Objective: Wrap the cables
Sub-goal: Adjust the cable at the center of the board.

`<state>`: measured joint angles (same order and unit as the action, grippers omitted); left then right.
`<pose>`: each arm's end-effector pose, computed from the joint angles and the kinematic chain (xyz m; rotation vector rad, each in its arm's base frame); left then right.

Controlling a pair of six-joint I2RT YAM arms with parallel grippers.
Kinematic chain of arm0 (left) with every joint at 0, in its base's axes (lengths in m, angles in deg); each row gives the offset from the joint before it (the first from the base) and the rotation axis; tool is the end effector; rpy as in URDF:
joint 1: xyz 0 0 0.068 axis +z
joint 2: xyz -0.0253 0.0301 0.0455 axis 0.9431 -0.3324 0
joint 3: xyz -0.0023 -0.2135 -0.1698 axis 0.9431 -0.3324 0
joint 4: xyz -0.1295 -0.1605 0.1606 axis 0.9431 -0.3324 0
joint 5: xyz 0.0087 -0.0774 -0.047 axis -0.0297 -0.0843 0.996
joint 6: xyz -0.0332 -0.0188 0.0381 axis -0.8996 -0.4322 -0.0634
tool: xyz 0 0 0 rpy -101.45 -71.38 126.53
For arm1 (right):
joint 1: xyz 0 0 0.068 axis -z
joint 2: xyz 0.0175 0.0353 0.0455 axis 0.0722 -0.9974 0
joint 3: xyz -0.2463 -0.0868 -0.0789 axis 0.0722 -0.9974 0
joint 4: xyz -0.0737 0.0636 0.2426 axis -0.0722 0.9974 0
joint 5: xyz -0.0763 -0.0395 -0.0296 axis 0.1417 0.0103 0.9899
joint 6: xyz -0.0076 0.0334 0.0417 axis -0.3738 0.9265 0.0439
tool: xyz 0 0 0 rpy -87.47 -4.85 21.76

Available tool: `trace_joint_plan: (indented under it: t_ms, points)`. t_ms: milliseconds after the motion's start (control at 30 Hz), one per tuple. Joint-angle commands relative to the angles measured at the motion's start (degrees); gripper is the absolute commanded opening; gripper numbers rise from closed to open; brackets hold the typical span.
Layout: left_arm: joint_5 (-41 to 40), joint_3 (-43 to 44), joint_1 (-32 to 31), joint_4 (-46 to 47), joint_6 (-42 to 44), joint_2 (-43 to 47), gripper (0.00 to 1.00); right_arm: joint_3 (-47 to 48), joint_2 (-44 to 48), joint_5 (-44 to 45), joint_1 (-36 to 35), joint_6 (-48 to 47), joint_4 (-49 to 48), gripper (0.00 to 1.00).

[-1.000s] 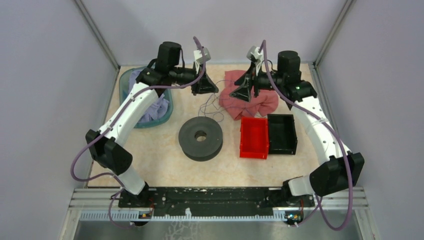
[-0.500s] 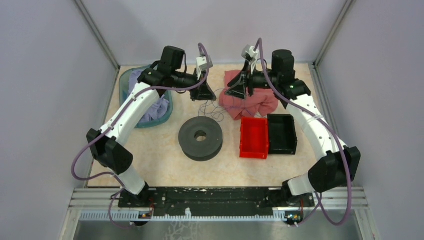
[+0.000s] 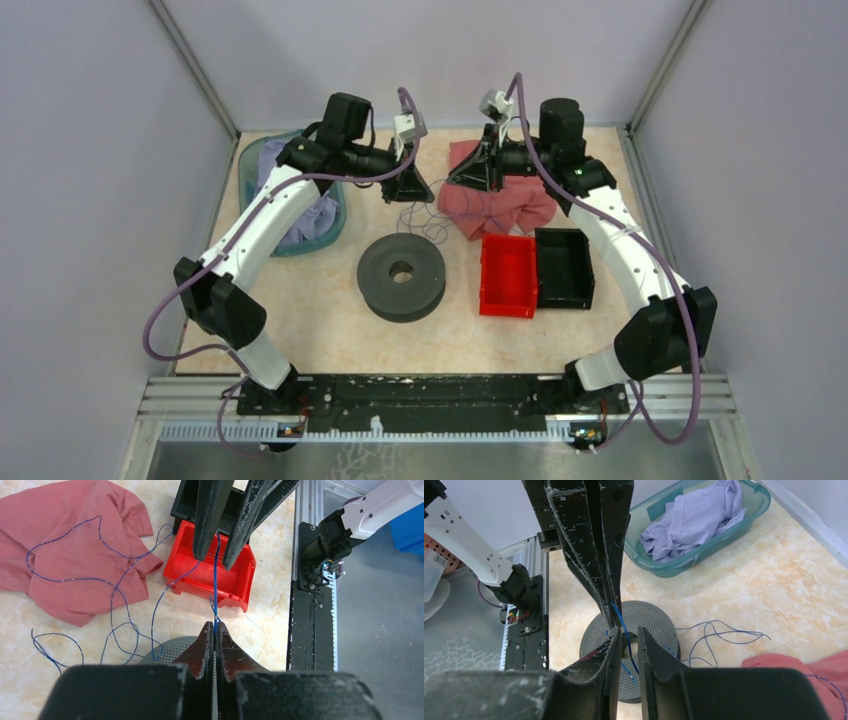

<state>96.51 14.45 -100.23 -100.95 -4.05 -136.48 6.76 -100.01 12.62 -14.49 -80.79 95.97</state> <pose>0.3032 -0.2048 0.3965 1.2955 1.7141 -1.1128 0.2935 0.1313 0.4028 -1.0393 1.5555 1.1429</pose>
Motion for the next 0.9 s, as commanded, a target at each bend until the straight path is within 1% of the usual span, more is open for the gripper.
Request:
trace_joint_plan:
  t_ms: [0,100,267,433,567,700,800,867]
  points:
    - [1.3,-0.4,-0.4,-0.4,1.2,0.1,0.0,1.0,0.5,-1.8,-0.6,-0.7,-2.0,0.18]
    - [1.4,-0.5,-0.3,-0.4,1.3,0.3,0.0,0.9,0.5,-1.4,-0.6,-2.3,-0.4,0.19]
    - [1.8,-0.9,-0.3,-0.4,1.6,0.6,0.0,0.7,0.5,-1.1,-0.6,-4.8,1.9,0.24]
    - [1.8,-1.3,-0.4,-0.3,1.9,1.1,0.0,0.7,0.6,-0.4,-0.6,-7.4,4.2,0.25]
    - [1.6,-1.9,-0.4,-0.3,2.3,1.6,0.0,0.6,1.1,0.0,-0.6,-9.2,5.6,0.24]
    - [1.5,-2.0,-0.3,-0.2,2.3,1.8,0.0,0.2,1.6,0.5,-0.5,-10.0,6.0,0.2]
    - [1.6,-2.0,-0.3,0.0,2.1,1.8,0.0,-0.1,1.7,0.0,-0.6,-10.0,6.0,0.14]
    - [1.7,-2.0,-0.4,0.1,2.0,1.7,0.0,-0.2,1.7,-0.2,-0.5,-10.0,5.9,0.13]
